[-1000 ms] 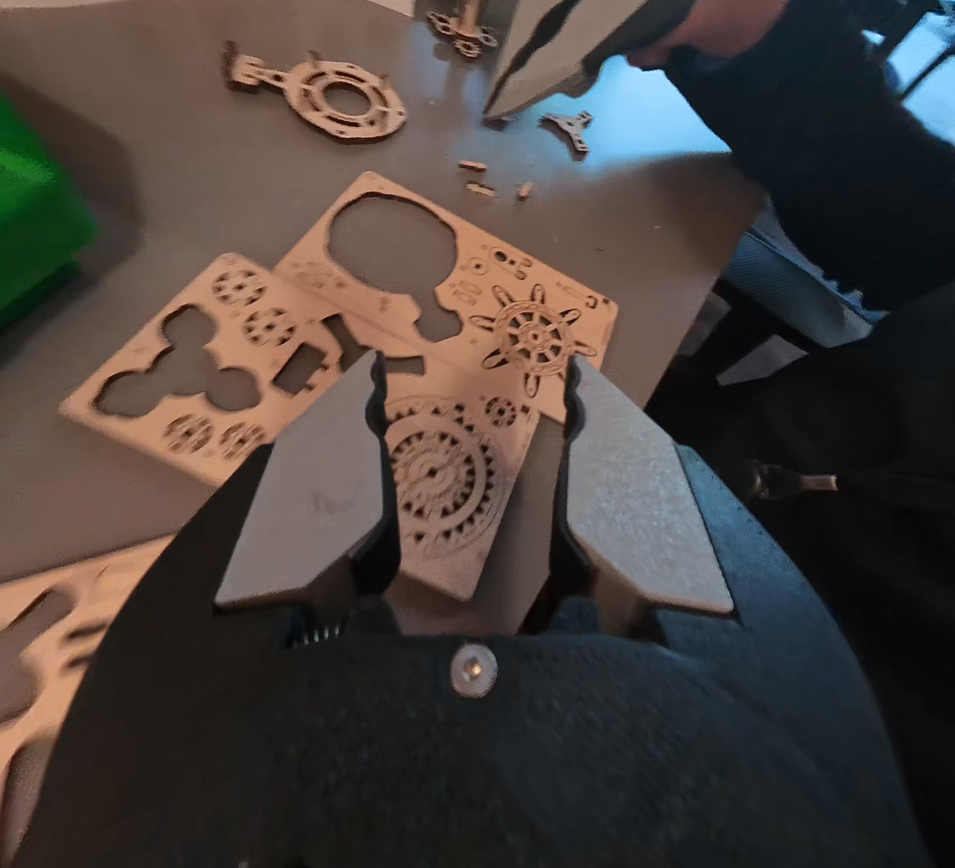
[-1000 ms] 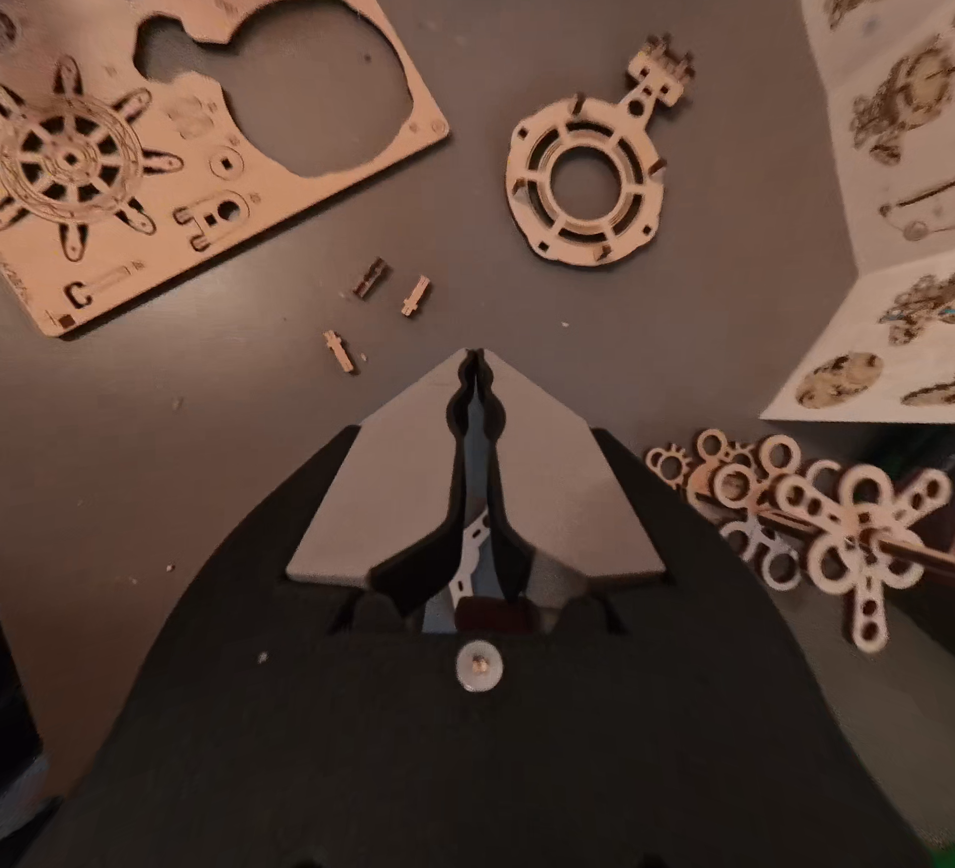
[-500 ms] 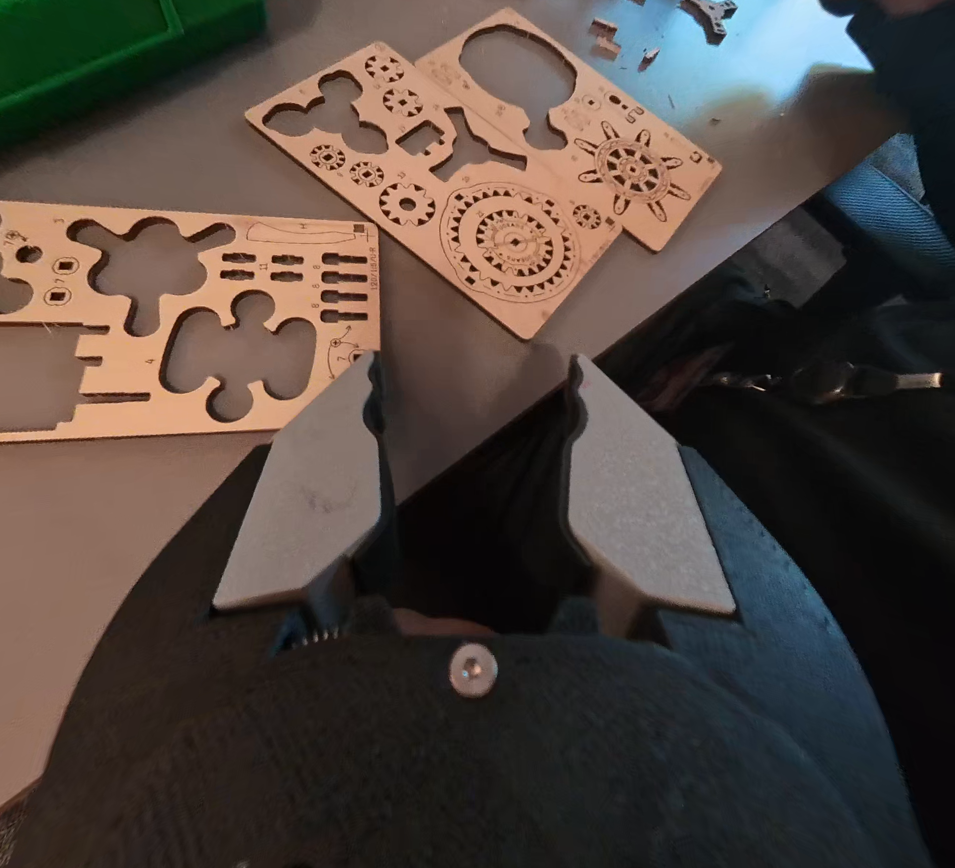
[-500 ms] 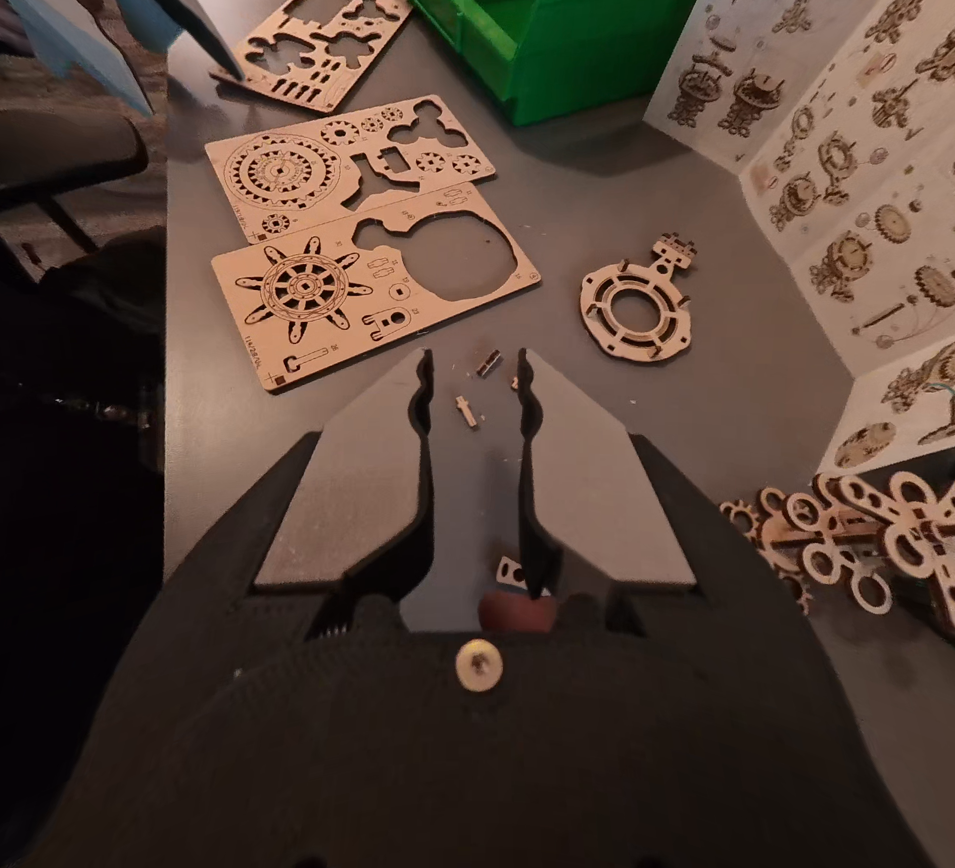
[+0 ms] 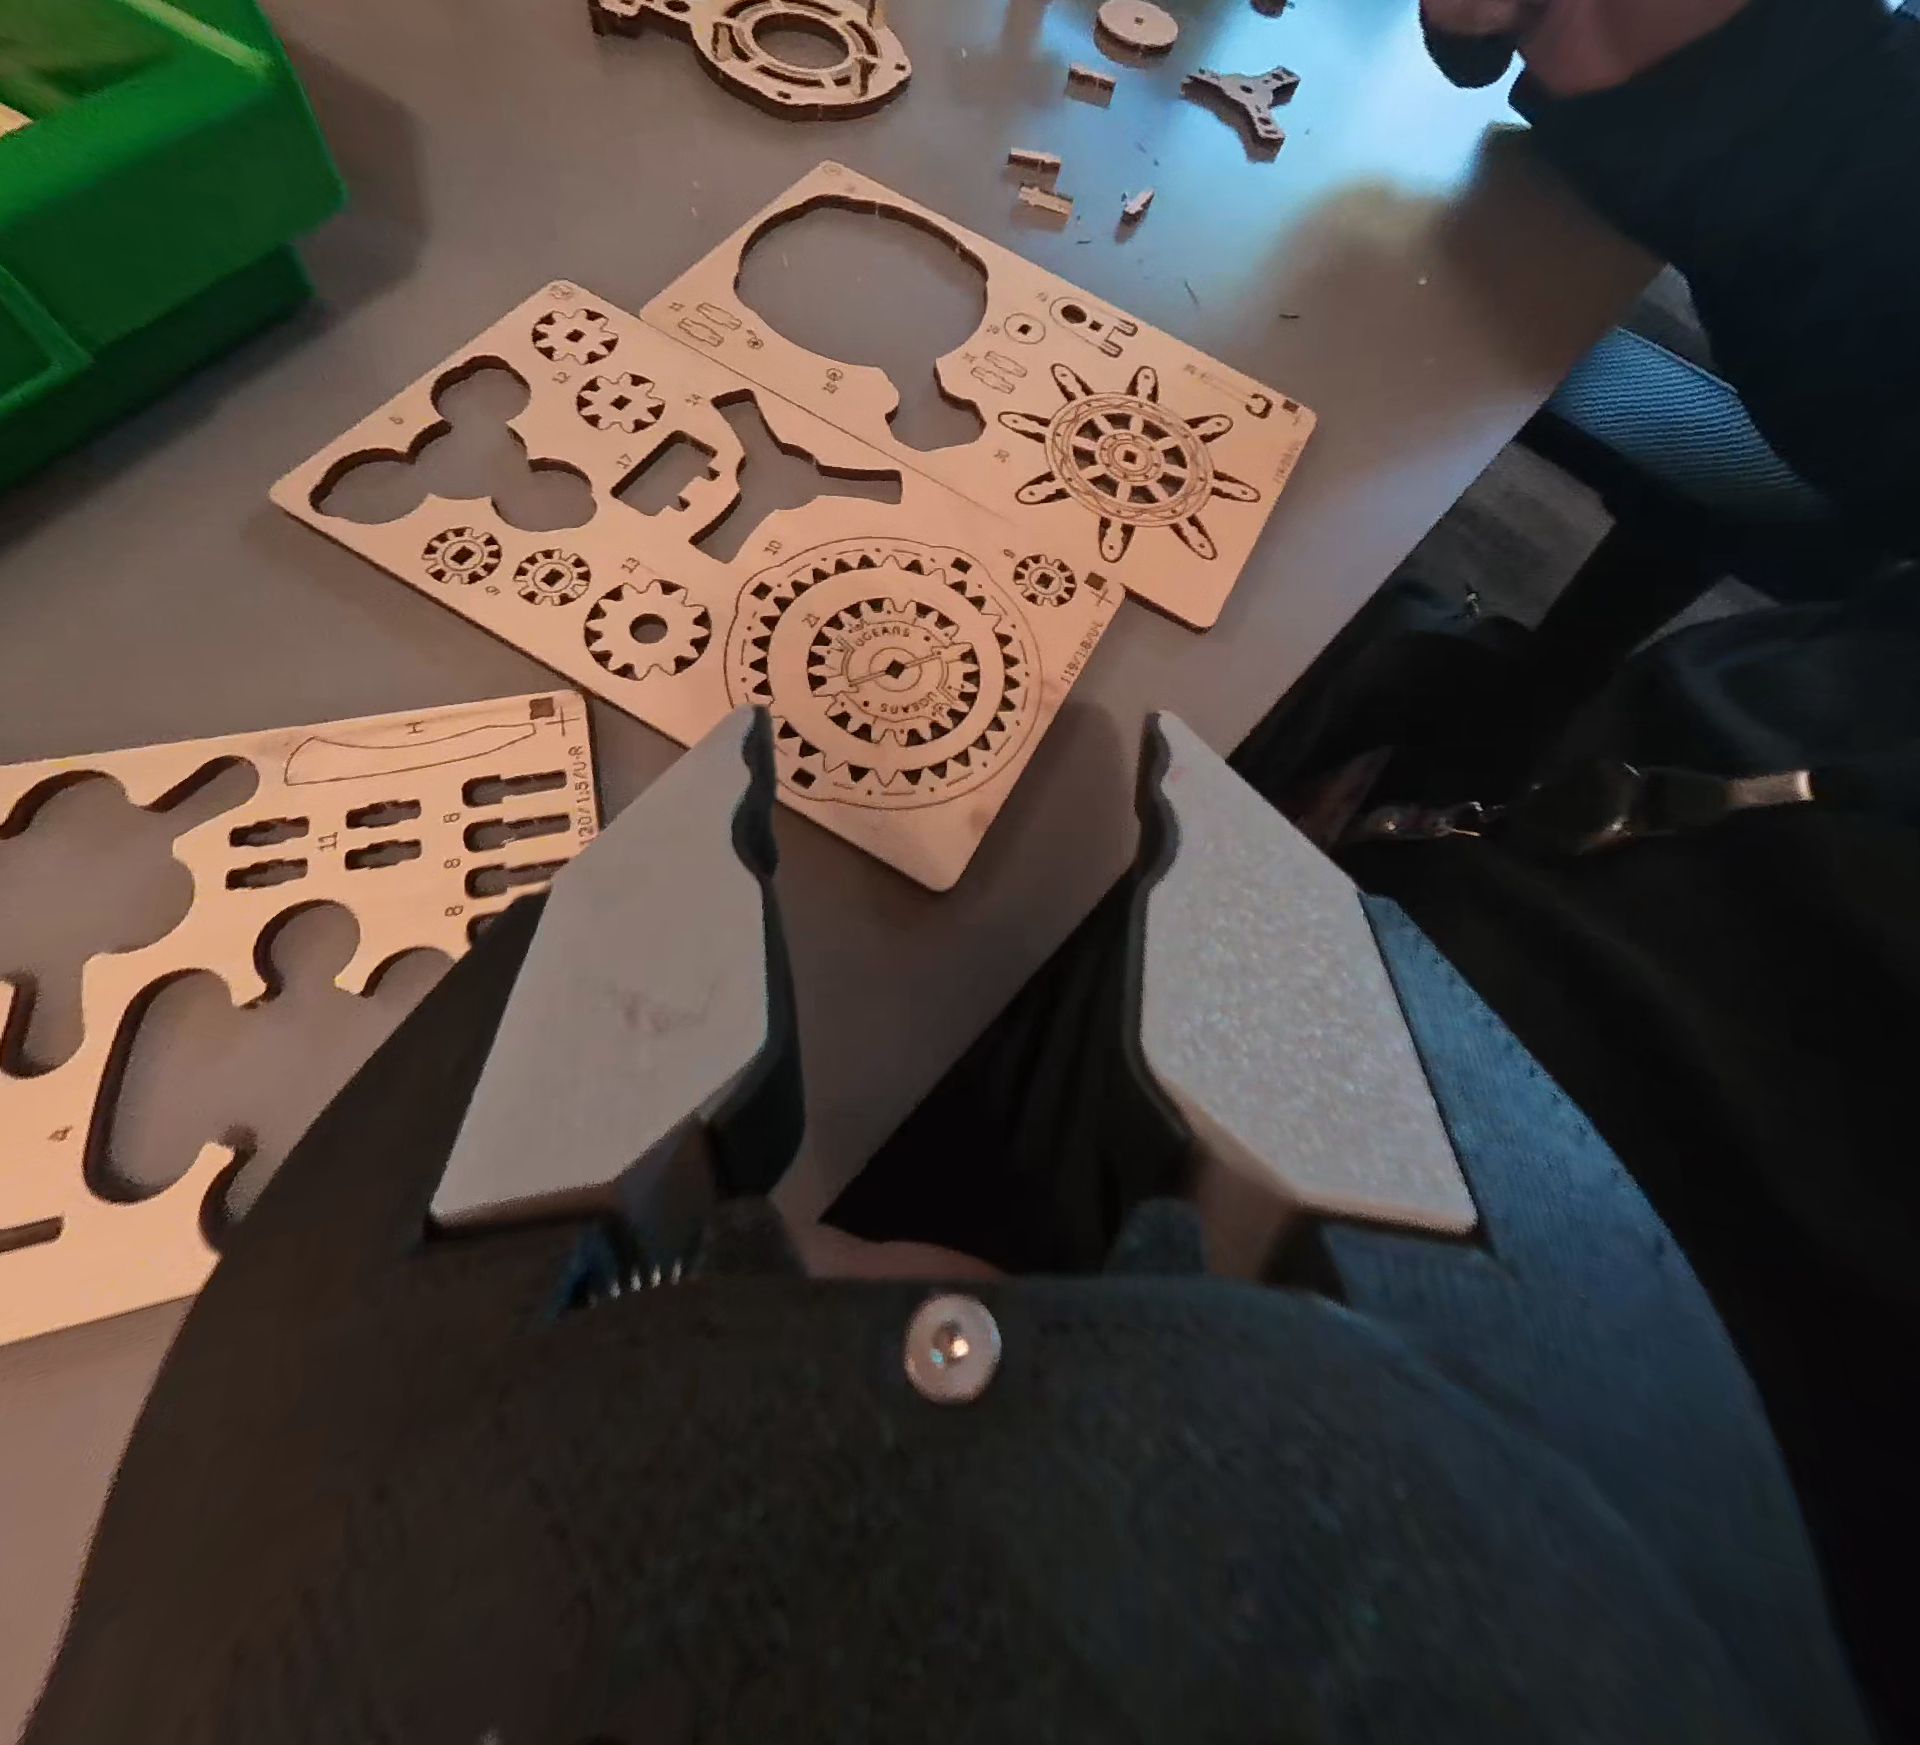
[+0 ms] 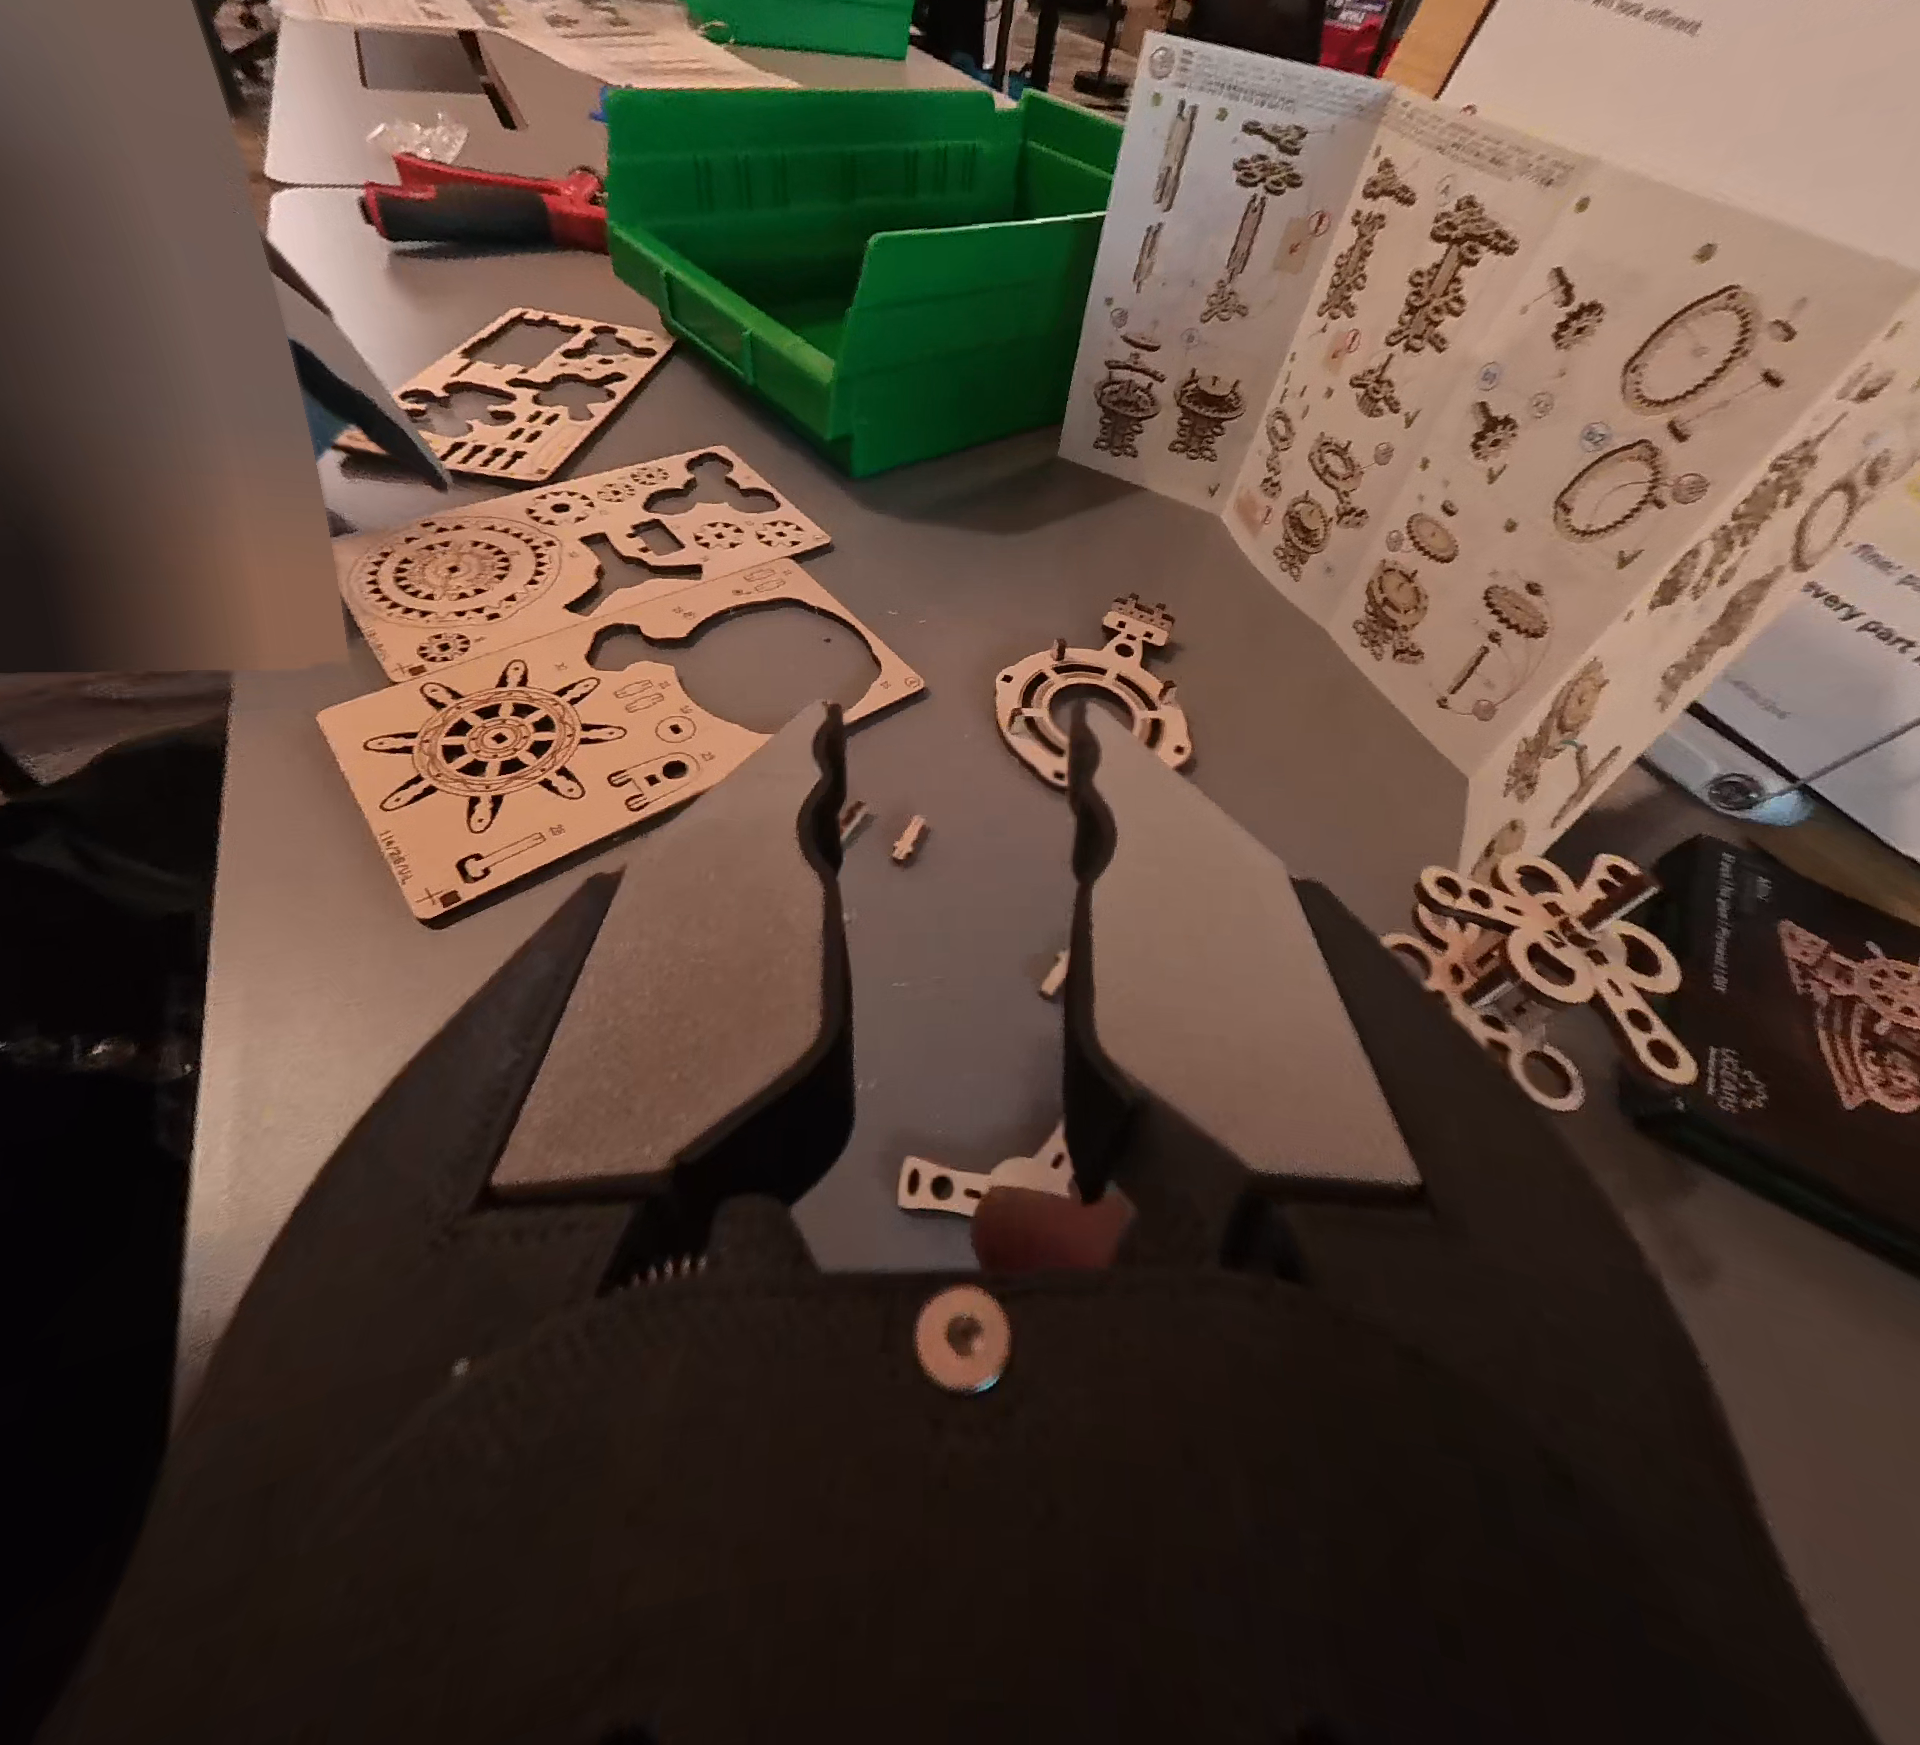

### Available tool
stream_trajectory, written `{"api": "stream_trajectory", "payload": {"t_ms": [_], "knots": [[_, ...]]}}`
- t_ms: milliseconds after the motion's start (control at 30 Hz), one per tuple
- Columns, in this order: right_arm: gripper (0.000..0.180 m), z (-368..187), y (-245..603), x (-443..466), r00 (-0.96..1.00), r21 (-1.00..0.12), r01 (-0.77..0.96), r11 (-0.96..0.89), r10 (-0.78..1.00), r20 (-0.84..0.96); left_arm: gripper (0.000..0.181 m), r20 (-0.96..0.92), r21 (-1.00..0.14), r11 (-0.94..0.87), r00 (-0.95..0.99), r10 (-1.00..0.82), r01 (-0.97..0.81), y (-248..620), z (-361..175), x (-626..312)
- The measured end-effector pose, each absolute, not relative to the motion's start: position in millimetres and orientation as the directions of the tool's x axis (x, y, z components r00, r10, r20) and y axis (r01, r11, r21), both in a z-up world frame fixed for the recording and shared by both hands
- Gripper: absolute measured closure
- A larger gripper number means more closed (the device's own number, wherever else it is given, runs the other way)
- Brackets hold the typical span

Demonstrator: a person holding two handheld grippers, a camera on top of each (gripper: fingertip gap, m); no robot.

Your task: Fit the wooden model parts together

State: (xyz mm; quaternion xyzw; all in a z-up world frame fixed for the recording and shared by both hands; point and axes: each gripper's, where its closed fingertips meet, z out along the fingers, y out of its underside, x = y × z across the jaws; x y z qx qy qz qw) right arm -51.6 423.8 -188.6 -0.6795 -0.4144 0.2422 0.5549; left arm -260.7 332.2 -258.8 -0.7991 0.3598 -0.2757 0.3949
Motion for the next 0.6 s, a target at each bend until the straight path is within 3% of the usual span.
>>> {"api": "stream_trajectory", "payload": {"t_ms": [267,600], "knots": [[0.126,-189.9,425.9,-53.7,0.548,-0.958,0.283,-0.047,0.828,0.121,0.115,0.154,-0.847,-0.417,0.598,-0.786,-0.33,337.4,-257.0,-267.3],[0.127,-187.3,431.8,-51.0,0.571,-0.966,0.251,-0.053,0.814,0.103,0.12,0.163,-0.879,-0.4,0.624,-0.764,-0.261,329.6,-258.7,-294.0]]}}
